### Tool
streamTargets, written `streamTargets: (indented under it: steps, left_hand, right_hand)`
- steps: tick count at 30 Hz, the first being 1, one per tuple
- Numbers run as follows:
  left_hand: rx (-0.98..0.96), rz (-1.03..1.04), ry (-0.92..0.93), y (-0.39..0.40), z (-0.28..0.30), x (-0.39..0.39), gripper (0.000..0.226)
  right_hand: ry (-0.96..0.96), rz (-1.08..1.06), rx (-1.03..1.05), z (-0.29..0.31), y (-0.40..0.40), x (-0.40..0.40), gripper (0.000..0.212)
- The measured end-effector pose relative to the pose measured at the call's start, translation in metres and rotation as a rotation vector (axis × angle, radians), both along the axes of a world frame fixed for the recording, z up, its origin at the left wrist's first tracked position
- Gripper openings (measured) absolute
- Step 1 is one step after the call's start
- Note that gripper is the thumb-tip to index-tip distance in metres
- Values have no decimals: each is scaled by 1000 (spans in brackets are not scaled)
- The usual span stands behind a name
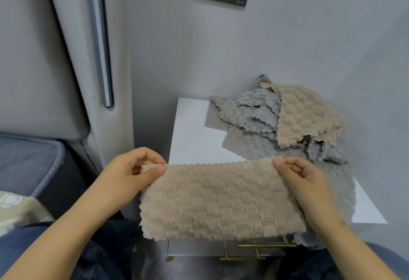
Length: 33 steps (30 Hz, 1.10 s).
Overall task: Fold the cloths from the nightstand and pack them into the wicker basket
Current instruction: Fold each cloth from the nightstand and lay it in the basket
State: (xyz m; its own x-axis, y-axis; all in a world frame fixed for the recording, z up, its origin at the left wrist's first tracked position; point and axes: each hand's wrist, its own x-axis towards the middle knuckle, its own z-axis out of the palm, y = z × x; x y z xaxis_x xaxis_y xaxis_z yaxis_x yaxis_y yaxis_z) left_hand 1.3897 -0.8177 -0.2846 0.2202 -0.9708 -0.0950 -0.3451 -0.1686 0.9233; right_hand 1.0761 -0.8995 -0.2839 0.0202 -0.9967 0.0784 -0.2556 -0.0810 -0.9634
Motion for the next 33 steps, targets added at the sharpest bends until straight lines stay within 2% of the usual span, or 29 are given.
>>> streamTargets:
  steps: [6,9,12,16,20,23,26,33]
  left_hand:
    - [-9,24,-68,1,-2,2,8]
    - [-8,28,-79,1,-1,1,26]
    - [-13,5,-76,1,-1,1,28]
    - [-4,-95,-11,0,0,-2,16]
    - [9,-229,37,3,5,-13,36]
    - [4,-235,25,2,1,-14,18]
    - [1,-188,5,-1,-9,-11,34]
    - [122,-102,-251,-9,-22,-5,50]
  right_hand:
    - [2,-85,27,-6,-4,-2,21]
    - [11,-42,25,-3,-4,-4,18]
    - [54,14,-60,4,-4,-2,13]
    - [236,37,-259,38,-25,7,9]
    - [324,78,-443,88,-68,30,15]
    - [478,182,-439,105,-106,61,15]
    - [672,307,-429,101,-136,96,8]
    - [926,493,-467,64,-179,176,14]
